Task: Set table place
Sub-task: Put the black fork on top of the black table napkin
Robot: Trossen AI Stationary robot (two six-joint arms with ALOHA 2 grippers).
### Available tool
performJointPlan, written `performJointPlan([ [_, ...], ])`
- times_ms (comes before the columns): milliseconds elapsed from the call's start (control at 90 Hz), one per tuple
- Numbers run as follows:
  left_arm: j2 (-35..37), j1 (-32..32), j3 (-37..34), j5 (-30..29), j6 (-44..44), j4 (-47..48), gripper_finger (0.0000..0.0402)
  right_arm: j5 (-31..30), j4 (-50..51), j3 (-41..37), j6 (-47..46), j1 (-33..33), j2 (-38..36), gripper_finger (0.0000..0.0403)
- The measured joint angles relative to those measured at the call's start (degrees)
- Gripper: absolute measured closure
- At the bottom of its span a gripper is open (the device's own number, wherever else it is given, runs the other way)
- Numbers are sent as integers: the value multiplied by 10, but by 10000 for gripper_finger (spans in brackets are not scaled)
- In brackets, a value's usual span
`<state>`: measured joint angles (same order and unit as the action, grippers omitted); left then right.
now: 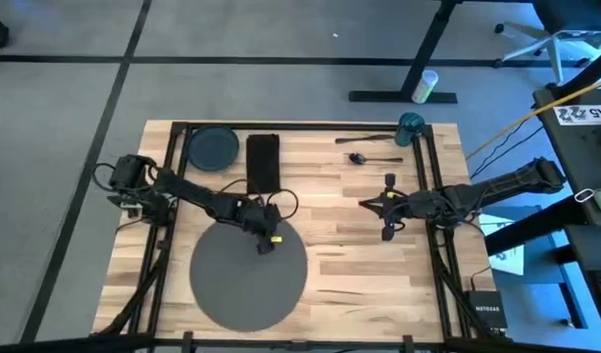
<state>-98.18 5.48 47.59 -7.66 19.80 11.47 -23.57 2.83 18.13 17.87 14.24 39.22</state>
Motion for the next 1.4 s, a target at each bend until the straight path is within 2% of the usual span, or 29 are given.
performJointPlan([
  [78, 5, -11, 29, -2, -40, 68, 402, 0, 0, 0, 0, 0, 0, 403],
  [178, 19, -25, 85, -5, -98, 211, 402, 0, 0, 0, 0, 0, 0, 403],
  [322, 35, -55, 150, -44, -175, 426, 402, 1, 2, 0, 0, 0, 0, 403],
  [500, 45, -110, 155, -58, -238, 530, 402, 7, 3, 0, -10, 0, 0, 403],
  [756, 44, -182, 116, -72, -314, 538, 390, 66, 3, 0, -12, 0, 0, 403],
  [1122, 44, -224, 64, -69, -417, 501, 321, 66, 3, 0, -14, 0, 0, 403],
  [1400, 44, -240, 23, -69, -442, 437, 300, 66, 2, 0, -14, 0, 0, 403],
])
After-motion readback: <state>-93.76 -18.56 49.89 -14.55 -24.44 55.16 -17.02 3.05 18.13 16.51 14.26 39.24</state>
